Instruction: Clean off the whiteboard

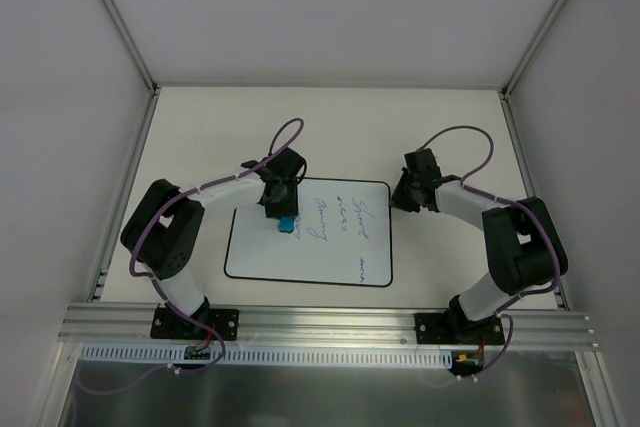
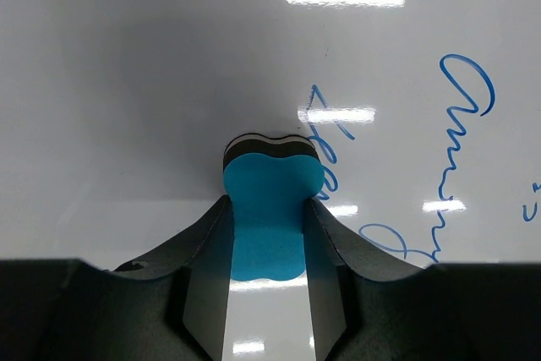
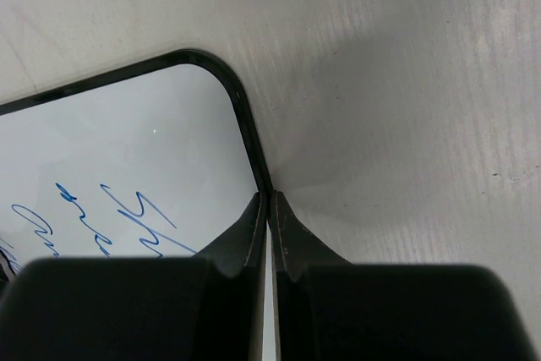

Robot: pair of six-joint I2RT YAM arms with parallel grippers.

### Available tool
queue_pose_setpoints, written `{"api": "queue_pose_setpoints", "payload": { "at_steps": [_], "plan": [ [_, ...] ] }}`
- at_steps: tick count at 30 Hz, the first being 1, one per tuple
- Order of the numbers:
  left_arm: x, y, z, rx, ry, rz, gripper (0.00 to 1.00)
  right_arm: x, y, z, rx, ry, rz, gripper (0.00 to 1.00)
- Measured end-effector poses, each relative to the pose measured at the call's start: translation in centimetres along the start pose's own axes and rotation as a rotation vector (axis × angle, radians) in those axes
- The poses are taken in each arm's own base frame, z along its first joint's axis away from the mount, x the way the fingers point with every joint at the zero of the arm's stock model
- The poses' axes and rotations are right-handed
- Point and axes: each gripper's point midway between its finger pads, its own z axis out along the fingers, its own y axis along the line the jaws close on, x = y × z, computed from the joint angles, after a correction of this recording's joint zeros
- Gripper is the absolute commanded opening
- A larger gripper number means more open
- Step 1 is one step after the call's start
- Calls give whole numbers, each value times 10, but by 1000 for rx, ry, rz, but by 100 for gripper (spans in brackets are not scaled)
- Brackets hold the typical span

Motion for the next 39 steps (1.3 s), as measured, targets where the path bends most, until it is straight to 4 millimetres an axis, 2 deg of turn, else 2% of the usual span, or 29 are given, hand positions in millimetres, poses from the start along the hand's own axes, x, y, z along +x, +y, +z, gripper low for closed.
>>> {"api": "queue_pose_setpoints", "payload": {
  "at_steps": [7, 20, 23, 26, 28, 35, 39],
  "plan": [
    [7, 14, -4, -11, -31, -52, 0, 0, 0, 0, -7, -7, 0, 0],
    [25, 84, -20, -85, -34, -200, 0, 1, 1, 0, -9, -8, -2, 0],
    [28, 89, -22, -98, -21, -207, 0, 1, 1, 0, -9, -8, -2, 0],
    [30, 84, -22, -115, -1, -166, 0, 1, 1, 0, -9, -8, -2, 0],
    [30, 73, -20, -117, 12, -126, 0, 1, 1, 0, -9, -8, -2, 0],
    [22, 23, -11, -82, 28, -3, 0, 1, -1, -2, -8, -15, -9, 0],
    [24, -13, -7, -35, 38, 72, 0, 0, -1, -2, -6, -17, -11, 0]
  ]
}}
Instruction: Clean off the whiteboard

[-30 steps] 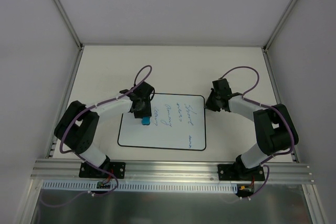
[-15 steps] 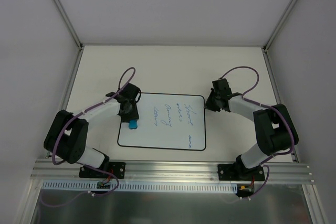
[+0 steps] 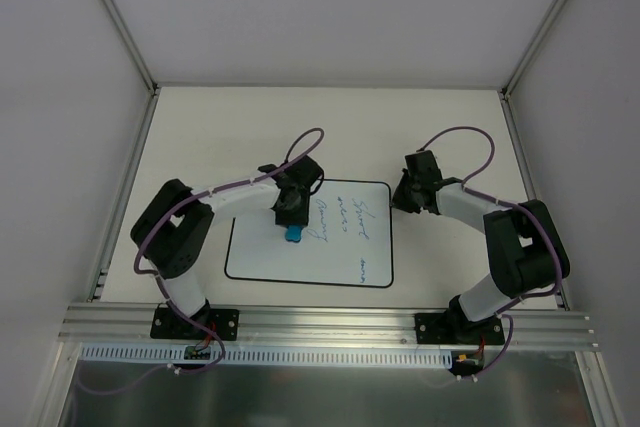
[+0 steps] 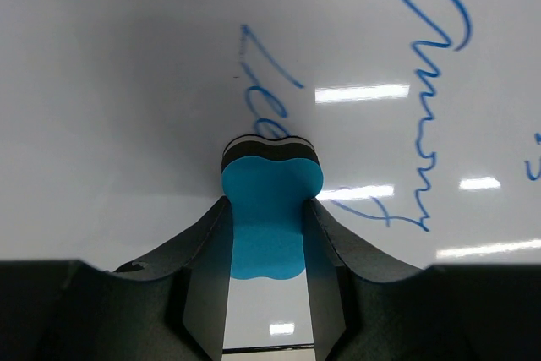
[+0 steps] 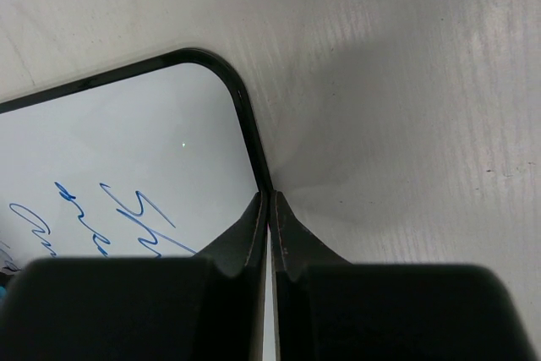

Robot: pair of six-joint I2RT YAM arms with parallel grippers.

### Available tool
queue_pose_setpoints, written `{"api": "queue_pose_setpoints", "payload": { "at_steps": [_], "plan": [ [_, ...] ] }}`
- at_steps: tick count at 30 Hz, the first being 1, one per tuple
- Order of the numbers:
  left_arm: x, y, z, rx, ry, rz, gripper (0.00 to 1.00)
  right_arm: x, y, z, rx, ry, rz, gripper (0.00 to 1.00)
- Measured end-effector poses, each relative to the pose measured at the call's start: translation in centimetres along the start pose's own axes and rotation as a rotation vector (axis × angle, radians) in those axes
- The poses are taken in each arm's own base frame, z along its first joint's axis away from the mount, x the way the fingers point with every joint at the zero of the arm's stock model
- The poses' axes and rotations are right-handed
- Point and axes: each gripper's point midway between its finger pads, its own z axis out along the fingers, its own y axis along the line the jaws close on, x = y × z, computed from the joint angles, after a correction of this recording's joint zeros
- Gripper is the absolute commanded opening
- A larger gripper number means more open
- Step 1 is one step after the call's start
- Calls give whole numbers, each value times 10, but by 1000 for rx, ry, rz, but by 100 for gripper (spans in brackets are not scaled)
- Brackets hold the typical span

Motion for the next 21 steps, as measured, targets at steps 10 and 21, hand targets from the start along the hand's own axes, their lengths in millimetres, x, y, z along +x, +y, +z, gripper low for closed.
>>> {"api": "queue_pose_setpoints", "payload": {
  "at_steps": [10, 21],
  "plan": [
    [2, -48, 3, 44, -5, 99, 0, 0, -2, -1, 6, -7, -2, 0],
    [-19, -23, 7, 14, -9, 35, 0, -1, -2, -1, 6, -9, -2, 0]
  ]
}}
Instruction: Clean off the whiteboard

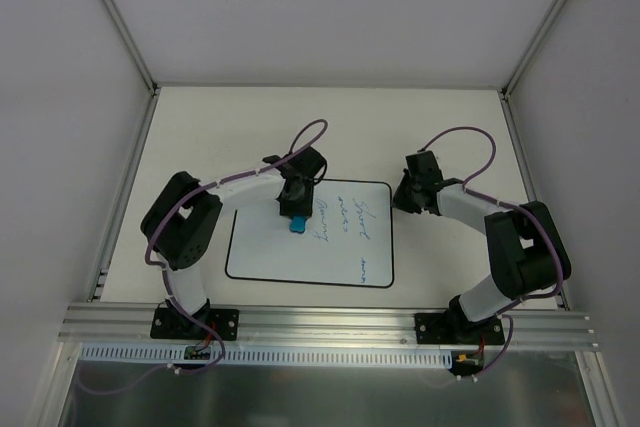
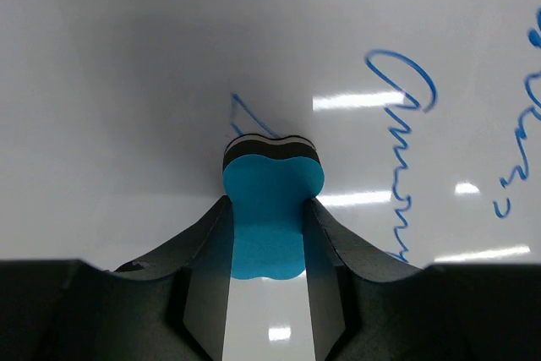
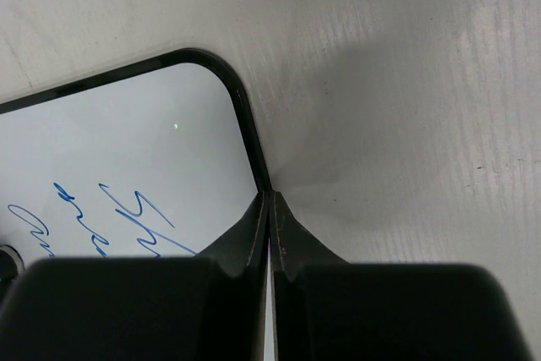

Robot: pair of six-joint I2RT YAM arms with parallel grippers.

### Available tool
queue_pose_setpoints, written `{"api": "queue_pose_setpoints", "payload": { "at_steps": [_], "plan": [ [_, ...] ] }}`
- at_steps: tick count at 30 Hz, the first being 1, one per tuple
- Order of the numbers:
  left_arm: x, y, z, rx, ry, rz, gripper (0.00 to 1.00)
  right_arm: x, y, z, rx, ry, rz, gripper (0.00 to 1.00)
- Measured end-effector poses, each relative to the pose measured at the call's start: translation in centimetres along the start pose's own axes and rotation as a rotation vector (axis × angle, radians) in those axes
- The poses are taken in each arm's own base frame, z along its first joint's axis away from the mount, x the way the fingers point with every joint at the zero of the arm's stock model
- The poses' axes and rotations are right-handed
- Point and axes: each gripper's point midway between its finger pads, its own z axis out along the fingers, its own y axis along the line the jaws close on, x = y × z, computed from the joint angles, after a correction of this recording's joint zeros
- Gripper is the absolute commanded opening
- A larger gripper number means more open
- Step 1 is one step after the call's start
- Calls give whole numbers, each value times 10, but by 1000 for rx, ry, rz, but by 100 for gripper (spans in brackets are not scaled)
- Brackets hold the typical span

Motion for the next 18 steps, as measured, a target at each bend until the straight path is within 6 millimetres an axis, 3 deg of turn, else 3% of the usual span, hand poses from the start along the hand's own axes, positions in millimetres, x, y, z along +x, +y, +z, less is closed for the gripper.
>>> {"api": "queue_pose_setpoints", "payload": {
  "at_steps": [6, 9, 14, 18],
  "plan": [
    [-35, 44, 7, -61, -21, -66, 0, 0, 0, 0, 0, 1, -2, 0],
    [-50, 57, 10, -80, -28, -73, 0, 0, 0, 0, 0, 1, -4, 0],
    [-60, 59, 13, -87, -22, -48, 0, 0, 0, 0, 0, 0, -5, 0],
    [-57, 47, 13, -79, -26, -1, 0, 0, 0, 0, 0, 1, -7, 0]
  ]
}}
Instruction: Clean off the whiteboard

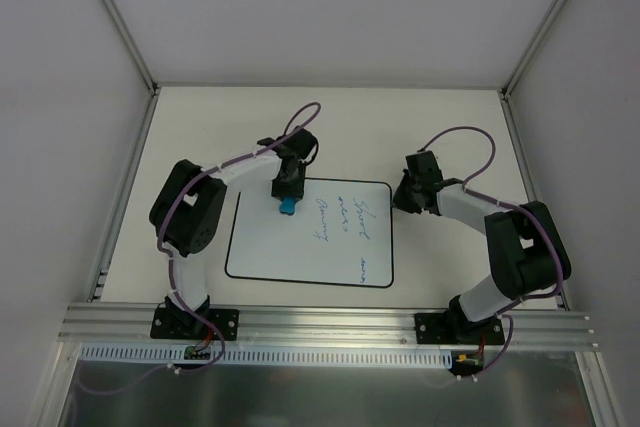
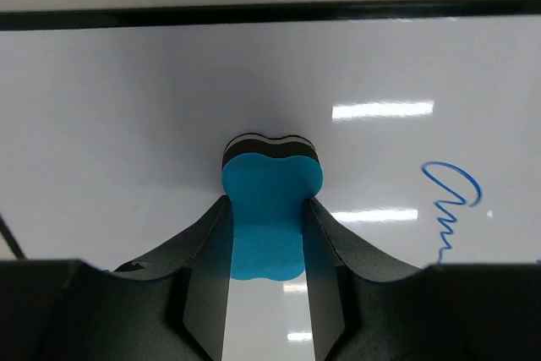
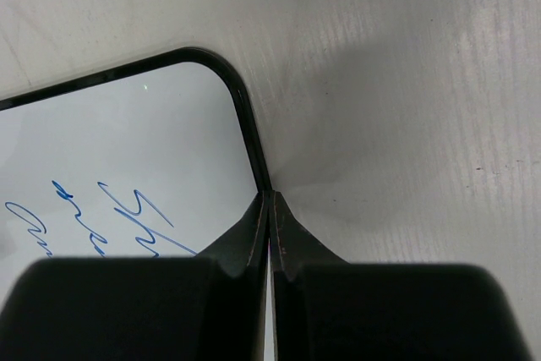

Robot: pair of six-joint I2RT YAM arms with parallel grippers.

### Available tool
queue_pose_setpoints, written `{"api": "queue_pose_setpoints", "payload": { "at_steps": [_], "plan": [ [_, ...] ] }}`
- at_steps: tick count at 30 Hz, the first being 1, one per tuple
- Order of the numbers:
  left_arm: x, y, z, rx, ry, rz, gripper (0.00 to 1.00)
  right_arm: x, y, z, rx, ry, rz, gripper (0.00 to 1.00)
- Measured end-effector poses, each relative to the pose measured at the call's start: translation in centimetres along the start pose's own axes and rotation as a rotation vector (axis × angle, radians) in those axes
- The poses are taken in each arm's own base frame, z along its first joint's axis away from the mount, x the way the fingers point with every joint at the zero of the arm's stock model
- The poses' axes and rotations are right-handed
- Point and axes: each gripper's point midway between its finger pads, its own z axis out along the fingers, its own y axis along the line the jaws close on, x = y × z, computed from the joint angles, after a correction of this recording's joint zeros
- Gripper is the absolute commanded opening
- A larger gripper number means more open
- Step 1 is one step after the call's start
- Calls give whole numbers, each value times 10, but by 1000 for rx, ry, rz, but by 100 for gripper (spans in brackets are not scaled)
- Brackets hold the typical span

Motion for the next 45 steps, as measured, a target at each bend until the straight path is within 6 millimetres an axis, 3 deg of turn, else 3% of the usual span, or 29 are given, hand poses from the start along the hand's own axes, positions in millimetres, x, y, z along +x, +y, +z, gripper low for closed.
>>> {"api": "queue_pose_setpoints", "payload": {
  "at_steps": [7, 10, 17, 27, 34, 37, 45],
  "plan": [
    [22, -64, -7, 75, -9, 155, 0, 0, 0, 0, 0, 0, 0, 0],
    [27, -75, -9, 88, -13, 180, 0, 0, 0, 0, 0, 0, 0, 0],
    [30, -63, -10, 117, -7, 122, 0, 0, 0, 0, 0, 0, 0, 0],
    [74, -16, -23, 85, 33, 57, 0, 0, 0, 0, 0, 0, 0, 0],
    [89, -15, -29, 86, 46, 64, 0, 0, 0, 0, 0, 0, 0, 0],
    [99, -30, -33, 88, 64, 120, 0, 0, 0, 0, 0, 0, 0, 0],
    [108, -104, -36, 146, 72, 284, 0, 0, 0, 0, 1, 0, 0, 0]
  ]
}}
